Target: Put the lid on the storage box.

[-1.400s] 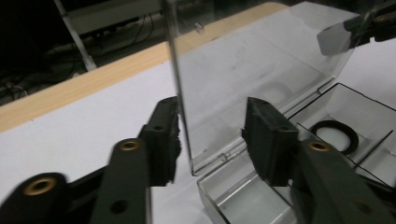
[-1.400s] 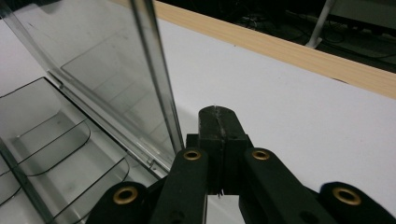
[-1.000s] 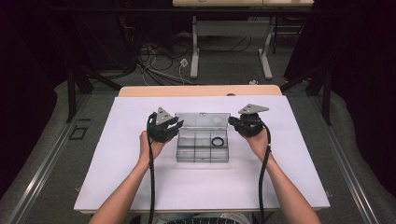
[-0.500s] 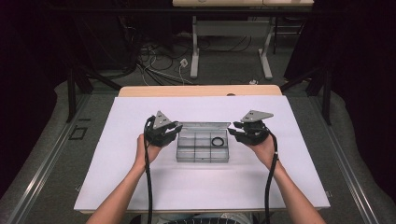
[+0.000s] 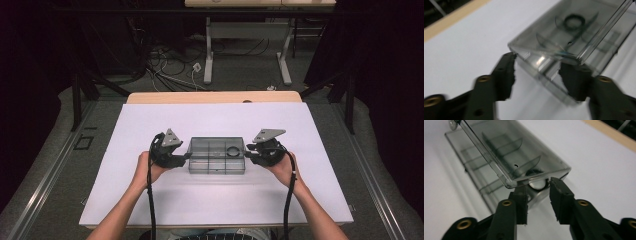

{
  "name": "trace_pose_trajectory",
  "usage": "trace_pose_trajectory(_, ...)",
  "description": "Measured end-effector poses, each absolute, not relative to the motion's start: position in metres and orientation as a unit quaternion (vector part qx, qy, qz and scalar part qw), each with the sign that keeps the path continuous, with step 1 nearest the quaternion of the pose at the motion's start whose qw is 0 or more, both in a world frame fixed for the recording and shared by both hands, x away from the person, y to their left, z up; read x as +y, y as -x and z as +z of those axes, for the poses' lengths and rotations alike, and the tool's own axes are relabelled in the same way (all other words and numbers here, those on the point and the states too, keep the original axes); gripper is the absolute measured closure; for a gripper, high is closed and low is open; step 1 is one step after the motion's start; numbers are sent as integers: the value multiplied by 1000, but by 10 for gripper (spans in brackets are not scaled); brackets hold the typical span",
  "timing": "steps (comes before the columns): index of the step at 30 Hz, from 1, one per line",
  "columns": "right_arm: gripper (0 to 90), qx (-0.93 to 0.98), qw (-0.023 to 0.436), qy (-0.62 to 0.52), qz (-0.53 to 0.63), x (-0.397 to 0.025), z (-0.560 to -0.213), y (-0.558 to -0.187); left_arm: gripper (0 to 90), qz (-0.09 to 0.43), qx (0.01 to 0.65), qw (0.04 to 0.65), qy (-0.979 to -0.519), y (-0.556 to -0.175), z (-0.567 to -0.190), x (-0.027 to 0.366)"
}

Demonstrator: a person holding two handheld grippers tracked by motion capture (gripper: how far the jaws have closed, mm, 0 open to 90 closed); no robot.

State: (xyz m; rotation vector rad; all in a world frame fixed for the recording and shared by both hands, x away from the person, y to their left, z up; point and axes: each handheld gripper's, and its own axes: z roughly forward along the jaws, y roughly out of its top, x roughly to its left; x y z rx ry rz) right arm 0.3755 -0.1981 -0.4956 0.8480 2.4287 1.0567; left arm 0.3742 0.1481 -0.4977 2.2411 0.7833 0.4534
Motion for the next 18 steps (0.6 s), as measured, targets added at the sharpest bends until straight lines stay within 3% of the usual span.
trace_pose_trajectory(4,380,877,145,-317,331,-208,-501,-364,237,159,315,325,-877,-360,-504,166)
trace_pose_trajectory(5,321,880,137,-317,326,-211,-502,-361,158,159,316,322,-878,-356,-506,171)
trace_pose_trajectory(8,198,874,125,-332,332,-220,-506,-352,98,156,321,318,-878,-347,-509,181)
trace_pose_trajectory(13,93,873,107,-348,326,-234,-509,-341,18,154,326,315,-878,-334,-512,191)
trace_pose_trajectory(18,0,866,106,-358,332,-243,-516,-332,1,152,332,312,-877,-326,-516,197)
